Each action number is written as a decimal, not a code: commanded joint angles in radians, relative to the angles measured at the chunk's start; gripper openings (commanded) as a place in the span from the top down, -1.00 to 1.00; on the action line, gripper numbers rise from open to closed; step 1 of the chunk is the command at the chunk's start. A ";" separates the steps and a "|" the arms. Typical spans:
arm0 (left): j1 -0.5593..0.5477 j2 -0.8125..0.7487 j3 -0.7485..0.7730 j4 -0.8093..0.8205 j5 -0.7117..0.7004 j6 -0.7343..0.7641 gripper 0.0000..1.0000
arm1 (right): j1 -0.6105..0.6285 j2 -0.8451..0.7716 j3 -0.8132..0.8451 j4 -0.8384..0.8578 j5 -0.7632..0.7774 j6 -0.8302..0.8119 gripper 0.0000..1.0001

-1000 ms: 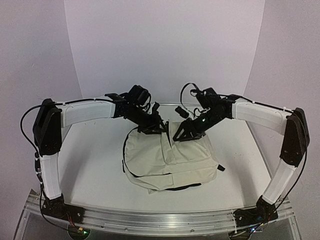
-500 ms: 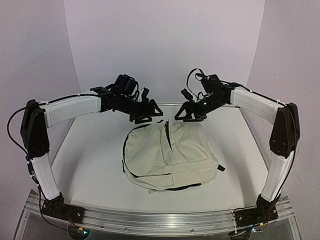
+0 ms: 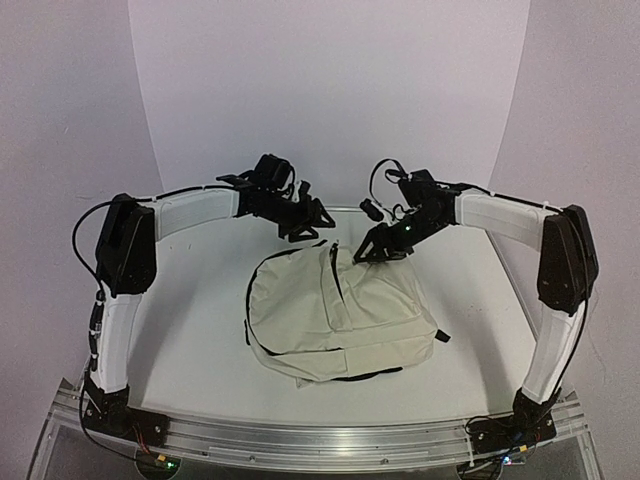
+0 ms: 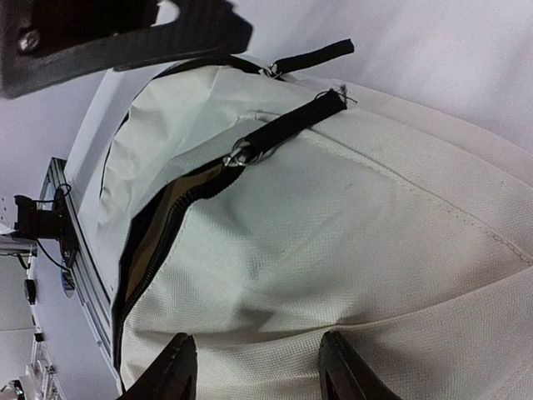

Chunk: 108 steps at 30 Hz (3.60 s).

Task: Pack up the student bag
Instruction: Zip the student bag at the center of the board.

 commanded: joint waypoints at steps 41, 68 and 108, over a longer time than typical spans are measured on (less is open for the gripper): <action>-0.067 0.250 0.391 -0.387 -0.054 0.143 -0.29 | 0.063 -0.028 -0.111 -0.086 0.116 -0.083 -0.01; -0.084 0.126 0.353 -0.204 0.006 0.131 1.00 | 0.062 -0.007 -0.110 -0.086 0.129 -0.066 -0.06; -0.279 -0.340 -0.333 -0.009 0.071 0.235 1.00 | 0.062 0.050 -0.077 -0.086 0.155 -0.037 -0.22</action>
